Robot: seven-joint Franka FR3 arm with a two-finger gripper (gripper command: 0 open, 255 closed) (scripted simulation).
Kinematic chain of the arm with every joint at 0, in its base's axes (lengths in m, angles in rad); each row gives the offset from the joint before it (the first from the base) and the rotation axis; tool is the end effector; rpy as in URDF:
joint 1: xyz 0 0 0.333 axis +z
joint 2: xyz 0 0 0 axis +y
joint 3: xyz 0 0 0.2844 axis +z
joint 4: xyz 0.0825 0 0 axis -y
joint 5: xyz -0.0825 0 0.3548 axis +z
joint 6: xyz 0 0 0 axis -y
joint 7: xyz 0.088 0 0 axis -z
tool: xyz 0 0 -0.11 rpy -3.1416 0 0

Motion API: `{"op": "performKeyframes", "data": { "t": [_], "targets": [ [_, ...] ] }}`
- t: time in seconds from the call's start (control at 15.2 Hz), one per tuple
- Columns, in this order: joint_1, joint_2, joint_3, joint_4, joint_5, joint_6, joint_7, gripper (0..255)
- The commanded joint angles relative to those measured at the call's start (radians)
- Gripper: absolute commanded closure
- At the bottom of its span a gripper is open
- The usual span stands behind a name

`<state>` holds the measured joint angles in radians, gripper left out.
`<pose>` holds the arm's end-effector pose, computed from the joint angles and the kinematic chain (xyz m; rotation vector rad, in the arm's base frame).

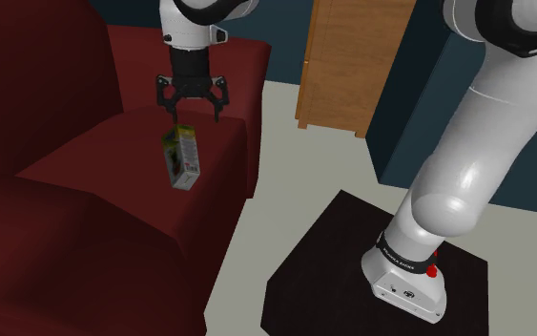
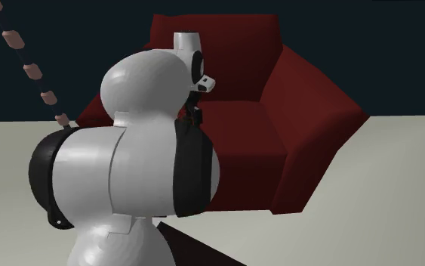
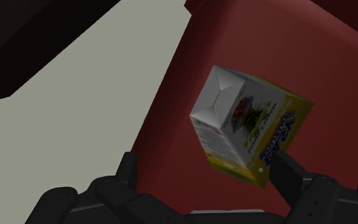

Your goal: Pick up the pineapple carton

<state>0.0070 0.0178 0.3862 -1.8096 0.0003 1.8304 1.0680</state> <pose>0.4990 0.2058 0.4966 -2.9568 1.0375 0.0023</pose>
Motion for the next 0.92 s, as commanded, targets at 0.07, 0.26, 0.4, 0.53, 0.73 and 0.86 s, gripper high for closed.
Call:
{"op": "performKeyframes", "data": {
  "t": [0.07,0.26,0.4,0.53,0.73,0.86],
  "targets": [
    [0.023,0.120,0.014,0.131,-0.046,-0.018,0.113,0],
    [0.024,0.122,0.011,0.094,-0.047,0.022,0.113,0],
    [0.024,0.125,0.011,0.070,-0.048,0.048,0.114,0],
    [0.024,0.129,0.010,0.048,-0.050,0.074,0.115,0],
    [0.025,0.131,0.010,0.042,-0.051,0.081,0.117,255],
    [0.024,0.131,0.010,0.042,-0.051,0.082,0.116,255]
  ]
}}
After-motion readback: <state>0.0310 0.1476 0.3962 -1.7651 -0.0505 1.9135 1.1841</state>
